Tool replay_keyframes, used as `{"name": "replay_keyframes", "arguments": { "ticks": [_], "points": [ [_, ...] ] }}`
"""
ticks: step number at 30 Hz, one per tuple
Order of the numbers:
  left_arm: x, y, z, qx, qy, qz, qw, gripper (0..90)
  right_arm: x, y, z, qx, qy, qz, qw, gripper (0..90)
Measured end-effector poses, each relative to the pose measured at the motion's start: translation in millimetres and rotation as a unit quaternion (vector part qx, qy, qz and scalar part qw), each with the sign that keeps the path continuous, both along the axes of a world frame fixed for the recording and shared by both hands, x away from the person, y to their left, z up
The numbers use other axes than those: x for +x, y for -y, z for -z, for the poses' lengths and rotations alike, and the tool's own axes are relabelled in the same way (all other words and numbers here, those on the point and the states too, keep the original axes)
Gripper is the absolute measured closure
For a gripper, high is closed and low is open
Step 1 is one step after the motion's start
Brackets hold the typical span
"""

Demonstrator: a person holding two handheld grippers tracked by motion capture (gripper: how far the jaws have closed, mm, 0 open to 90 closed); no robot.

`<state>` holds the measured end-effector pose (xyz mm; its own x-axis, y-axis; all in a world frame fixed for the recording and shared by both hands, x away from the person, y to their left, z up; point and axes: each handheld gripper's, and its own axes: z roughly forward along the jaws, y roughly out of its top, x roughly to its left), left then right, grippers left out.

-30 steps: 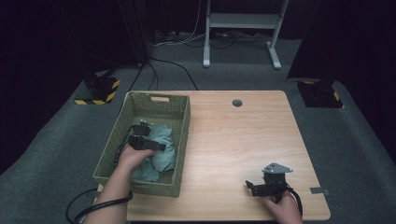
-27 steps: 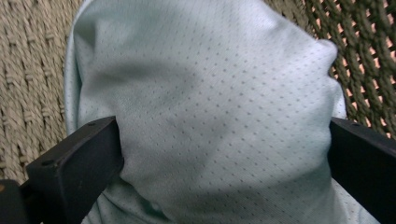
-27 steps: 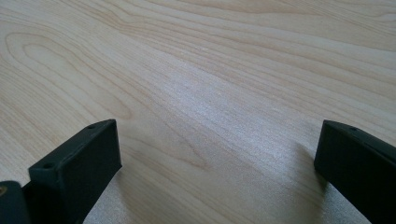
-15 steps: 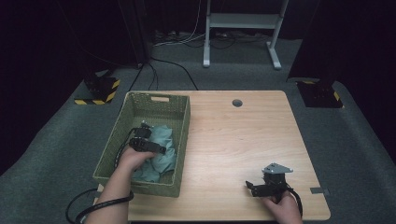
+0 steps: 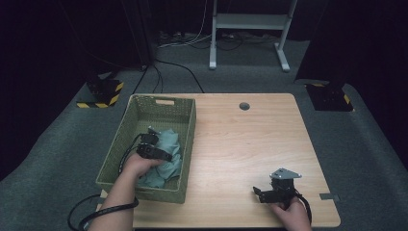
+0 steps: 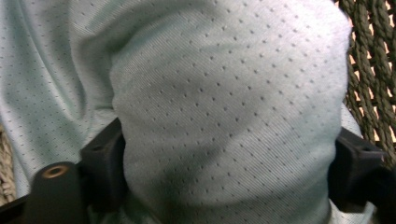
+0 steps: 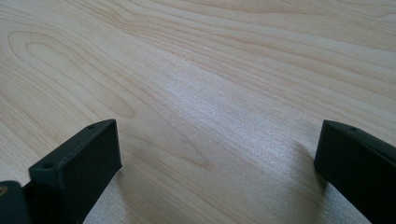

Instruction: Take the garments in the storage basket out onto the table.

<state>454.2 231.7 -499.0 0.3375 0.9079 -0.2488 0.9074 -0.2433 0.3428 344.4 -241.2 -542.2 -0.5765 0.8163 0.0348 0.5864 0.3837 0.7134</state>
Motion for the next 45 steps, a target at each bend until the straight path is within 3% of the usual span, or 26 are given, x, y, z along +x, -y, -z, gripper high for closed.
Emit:
{"name": "replay_keyframes", "arguments": {
  "ticks": [7,15,17,22,26,31,35,45],
  "points": [
    [-1.4,3.3,-4.6,-0.005,0.009,0.028,0.9995,39.3,0.0,0.3,-0.1,0.002,-0.001,0.001,1.0,0.2],
    [-3.5,6.9,-13.3,0.014,0.032,0.047,0.9983,47.3,0.1,0.7,-0.1,0.004,-0.002,0.001,1.0,0.2],
    [-4.5,7.3,-15.9,0.019,0.042,0.047,0.9978,48.0,0.0,0.8,-0.2,0.006,-0.003,0.002,1.0,0.2],
    [-8.4,4.7,-29.6,0.031,0.091,0.039,0.9946,48.6,0.1,1.0,-0.3,0.007,-0.003,0.001,1.0,0.2],
    [-14.0,0.7,-44.7,0.035,0.145,0.032,0.9884,48.6,0.3,1.4,-0.2,0.008,-0.002,0.001,1.0,0.2],
    [-23.9,0.9,-65.0,0.045,0.209,0.029,0.9765,48.7,0.3,1.5,-0.3,0.01,-0.003,0.001,0.9999,0.2],
    [-30.7,3.4,-76.9,0.046,0.247,0.029,0.9676,48.7,0.3,1.6,-0.3,0.011,-0.003,0.001,0.9999,0.2],
    [-40.6,5.5,-93.7,0.027,0.299,0.014,0.9537,48.7,0.4,2.1,-0.4,0.013,-0.004,0.001,0.9999,0.2]
  ]
}}
